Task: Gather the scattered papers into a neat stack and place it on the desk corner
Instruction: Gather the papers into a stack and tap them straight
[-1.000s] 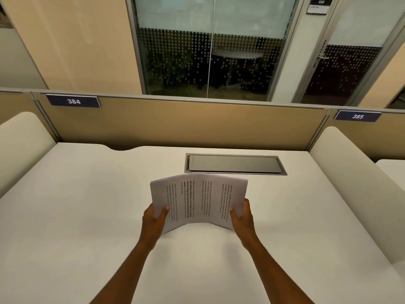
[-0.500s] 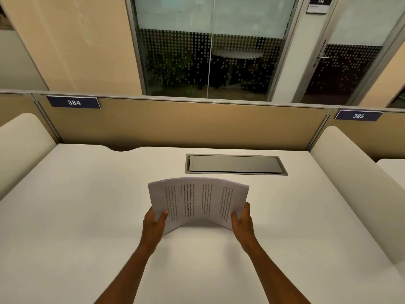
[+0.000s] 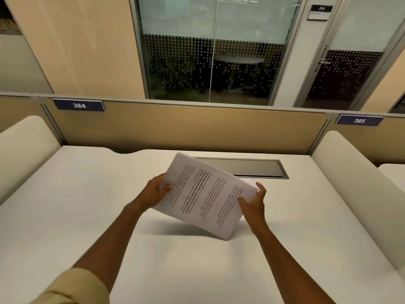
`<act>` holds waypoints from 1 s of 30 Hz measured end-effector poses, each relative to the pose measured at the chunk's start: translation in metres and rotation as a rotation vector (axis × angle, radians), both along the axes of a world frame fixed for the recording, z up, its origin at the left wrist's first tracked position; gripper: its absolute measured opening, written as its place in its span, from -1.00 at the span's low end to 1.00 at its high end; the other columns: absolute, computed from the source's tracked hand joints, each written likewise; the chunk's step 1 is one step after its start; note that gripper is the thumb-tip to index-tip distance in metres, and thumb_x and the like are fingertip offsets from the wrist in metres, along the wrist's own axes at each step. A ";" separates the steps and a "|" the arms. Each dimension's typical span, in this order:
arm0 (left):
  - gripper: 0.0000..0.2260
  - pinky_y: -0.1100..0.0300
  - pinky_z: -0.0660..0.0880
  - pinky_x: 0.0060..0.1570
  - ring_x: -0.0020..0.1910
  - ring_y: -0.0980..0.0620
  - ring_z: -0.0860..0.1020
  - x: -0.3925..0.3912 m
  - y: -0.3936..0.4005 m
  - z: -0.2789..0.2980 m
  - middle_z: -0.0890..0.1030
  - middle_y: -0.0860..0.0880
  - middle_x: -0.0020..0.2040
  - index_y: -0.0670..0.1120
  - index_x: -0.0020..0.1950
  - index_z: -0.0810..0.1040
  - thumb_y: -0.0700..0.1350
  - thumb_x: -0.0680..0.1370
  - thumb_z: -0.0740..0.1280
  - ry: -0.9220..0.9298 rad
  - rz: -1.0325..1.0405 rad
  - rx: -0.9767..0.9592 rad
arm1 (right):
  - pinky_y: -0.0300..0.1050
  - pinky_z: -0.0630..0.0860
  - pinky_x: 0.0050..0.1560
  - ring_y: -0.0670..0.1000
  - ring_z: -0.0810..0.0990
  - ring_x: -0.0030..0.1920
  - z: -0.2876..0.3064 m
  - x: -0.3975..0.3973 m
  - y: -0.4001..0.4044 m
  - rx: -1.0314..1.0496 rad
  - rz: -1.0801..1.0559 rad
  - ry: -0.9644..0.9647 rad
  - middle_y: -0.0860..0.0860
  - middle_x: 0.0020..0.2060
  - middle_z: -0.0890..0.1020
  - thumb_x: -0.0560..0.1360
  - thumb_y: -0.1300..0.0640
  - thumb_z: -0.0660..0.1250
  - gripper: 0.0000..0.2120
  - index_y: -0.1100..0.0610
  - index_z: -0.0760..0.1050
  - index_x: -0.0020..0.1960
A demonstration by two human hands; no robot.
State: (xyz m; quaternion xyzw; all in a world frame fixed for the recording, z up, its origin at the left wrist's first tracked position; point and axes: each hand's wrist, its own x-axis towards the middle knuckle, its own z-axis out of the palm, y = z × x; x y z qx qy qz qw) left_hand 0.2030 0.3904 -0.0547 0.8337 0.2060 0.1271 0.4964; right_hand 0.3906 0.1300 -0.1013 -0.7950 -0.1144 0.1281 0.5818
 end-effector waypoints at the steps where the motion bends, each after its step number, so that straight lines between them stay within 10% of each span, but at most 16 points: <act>1: -0.57 -0.03 0.59 0.08 0.11 -0.10 0.62 0.003 0.003 0.008 0.62 -0.11 0.19 -0.10 0.31 0.50 0.05 0.50 0.22 0.013 -0.029 0.023 | -0.11 0.61 -0.14 -0.06 0.58 -0.10 0.008 0.005 0.001 0.011 -0.024 -0.024 0.11 0.11 0.48 0.46 0.19 0.45 -0.18 -0.05 -0.01 0.49; 7: -0.79 -0.06 0.56 0.09 0.10 -0.11 0.61 0.028 0.012 0.047 0.62 -0.09 0.12 -0.09 0.21 0.55 -0.19 0.61 0.23 0.059 -0.125 0.177 | 0.11 0.43 0.27 0.08 0.42 0.30 0.047 0.024 0.011 -0.199 0.042 -0.445 0.08 0.33 0.41 0.44 0.05 0.47 -0.34 0.01 0.27 0.46; 13: -0.75 0.01 0.54 0.09 0.11 -0.07 0.58 0.050 -0.001 0.071 0.62 -0.04 0.12 -0.04 0.24 0.54 -0.24 0.59 0.23 0.079 -0.213 0.268 | -0.33 0.53 -0.20 -0.08 0.61 -0.10 0.084 0.021 0.028 -0.102 0.389 -0.490 -0.05 -0.03 0.61 0.52 -0.01 0.37 -0.65 0.00 0.42 0.28; 20: -0.94 -0.07 0.57 -0.08 -0.05 -0.09 0.60 0.054 -0.007 0.071 0.63 -0.05 -0.05 -0.08 -0.01 0.55 -0.12 0.55 0.35 -0.037 -0.104 0.288 | -0.27 0.57 -0.27 -0.07 0.63 -0.16 0.088 0.016 0.033 -0.095 0.419 -0.417 -0.11 -0.15 0.59 0.60 0.01 0.24 -0.89 0.03 0.43 0.04; 24: -0.71 0.03 0.53 -0.28 -0.22 -0.10 0.58 0.042 -0.001 0.056 0.62 -0.08 -0.20 -0.15 -0.16 0.52 0.03 0.42 0.52 -0.077 0.186 0.298 | -0.33 0.56 -0.30 -0.10 0.64 -0.13 0.087 0.016 0.027 -0.026 0.357 -0.329 -0.07 -0.09 0.60 0.61 0.06 0.24 -0.88 0.07 0.43 0.10; 30: -0.72 -0.06 0.59 -0.03 -0.12 -0.06 0.68 0.022 -0.018 0.015 0.70 -0.21 -0.08 -0.22 0.08 0.55 -0.20 0.43 0.51 -0.280 0.231 -0.388 | -0.15 0.66 -0.17 0.06 0.67 -0.03 0.078 0.009 0.021 0.101 0.301 -0.159 0.08 0.05 0.63 0.61 0.07 0.23 -0.78 0.15 0.42 0.21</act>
